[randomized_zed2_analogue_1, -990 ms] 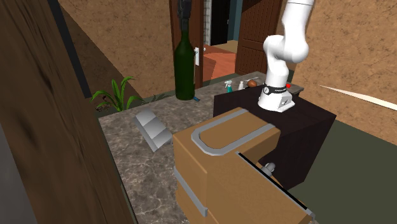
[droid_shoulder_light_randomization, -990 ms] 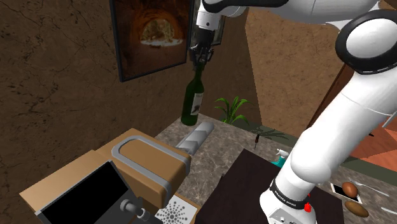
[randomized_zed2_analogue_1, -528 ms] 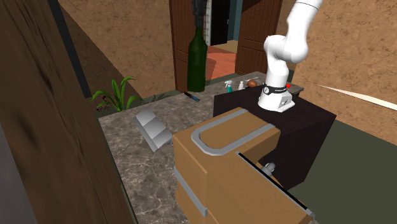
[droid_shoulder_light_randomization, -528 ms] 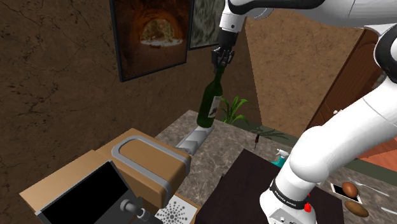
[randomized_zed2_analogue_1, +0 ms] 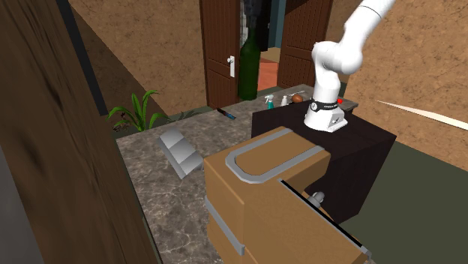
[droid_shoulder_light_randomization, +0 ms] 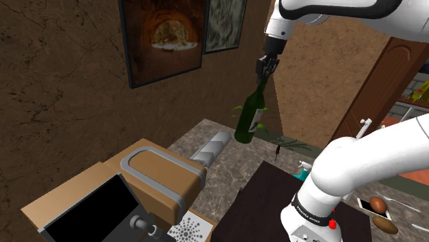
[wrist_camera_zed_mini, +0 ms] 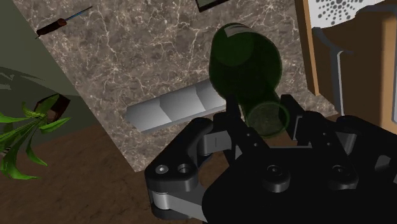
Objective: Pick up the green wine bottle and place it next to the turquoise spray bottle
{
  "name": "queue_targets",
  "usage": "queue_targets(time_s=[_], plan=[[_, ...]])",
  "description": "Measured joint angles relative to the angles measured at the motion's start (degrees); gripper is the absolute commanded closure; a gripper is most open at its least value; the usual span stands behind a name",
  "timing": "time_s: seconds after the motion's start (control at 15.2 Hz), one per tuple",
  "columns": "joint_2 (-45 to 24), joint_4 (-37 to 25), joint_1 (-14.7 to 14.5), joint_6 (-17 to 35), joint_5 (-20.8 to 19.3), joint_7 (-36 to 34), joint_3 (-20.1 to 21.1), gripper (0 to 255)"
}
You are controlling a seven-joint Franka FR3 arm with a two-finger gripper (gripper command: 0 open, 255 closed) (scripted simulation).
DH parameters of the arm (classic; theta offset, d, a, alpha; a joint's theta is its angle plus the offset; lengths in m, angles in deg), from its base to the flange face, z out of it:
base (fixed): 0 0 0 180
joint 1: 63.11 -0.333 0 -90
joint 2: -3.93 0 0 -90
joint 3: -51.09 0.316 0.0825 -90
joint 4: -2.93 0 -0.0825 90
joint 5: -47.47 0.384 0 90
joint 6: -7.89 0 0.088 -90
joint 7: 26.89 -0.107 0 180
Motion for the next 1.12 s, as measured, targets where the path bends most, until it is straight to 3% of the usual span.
queue_targets(time_s=[0.46,1.12], plan=[[10.03,5.49,3.3,-4.31,-4.44,6.61,-5.2,255],[20.54,7.33,8.49,-11.78,-12.88,17.74,-13.83,255]])
